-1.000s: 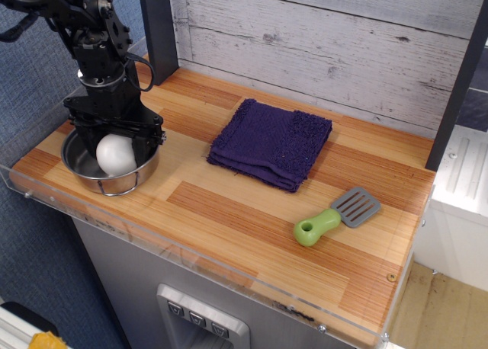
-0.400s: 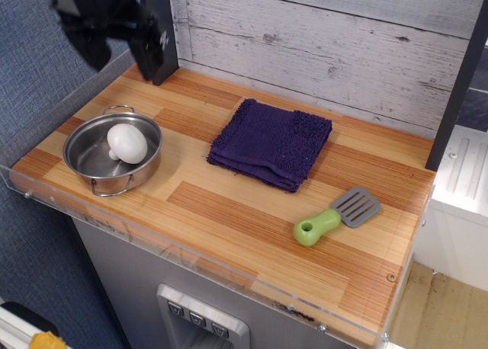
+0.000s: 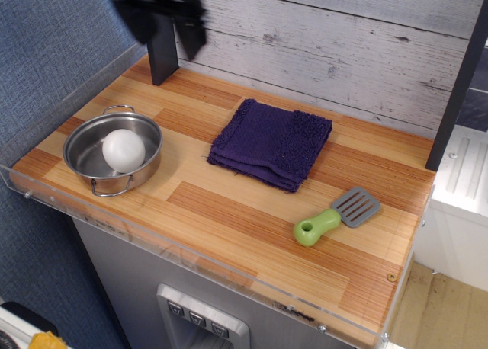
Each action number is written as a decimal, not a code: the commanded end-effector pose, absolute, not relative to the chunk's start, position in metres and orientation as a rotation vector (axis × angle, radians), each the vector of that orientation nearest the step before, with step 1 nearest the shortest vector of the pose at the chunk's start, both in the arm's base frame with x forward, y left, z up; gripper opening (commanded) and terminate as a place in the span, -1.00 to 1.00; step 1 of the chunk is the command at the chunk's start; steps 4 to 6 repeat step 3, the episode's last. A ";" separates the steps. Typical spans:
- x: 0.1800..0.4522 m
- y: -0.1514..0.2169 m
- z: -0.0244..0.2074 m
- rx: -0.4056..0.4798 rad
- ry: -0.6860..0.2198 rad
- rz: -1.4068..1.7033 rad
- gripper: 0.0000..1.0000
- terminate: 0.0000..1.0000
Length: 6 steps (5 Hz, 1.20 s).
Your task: Place egg into pot.
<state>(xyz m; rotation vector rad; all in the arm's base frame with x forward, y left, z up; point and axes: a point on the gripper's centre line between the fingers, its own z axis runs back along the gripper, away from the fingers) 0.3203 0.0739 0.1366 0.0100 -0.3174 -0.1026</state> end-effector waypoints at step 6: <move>0.309 0.036 0.163 0.005 -0.274 -0.067 1.00 1.00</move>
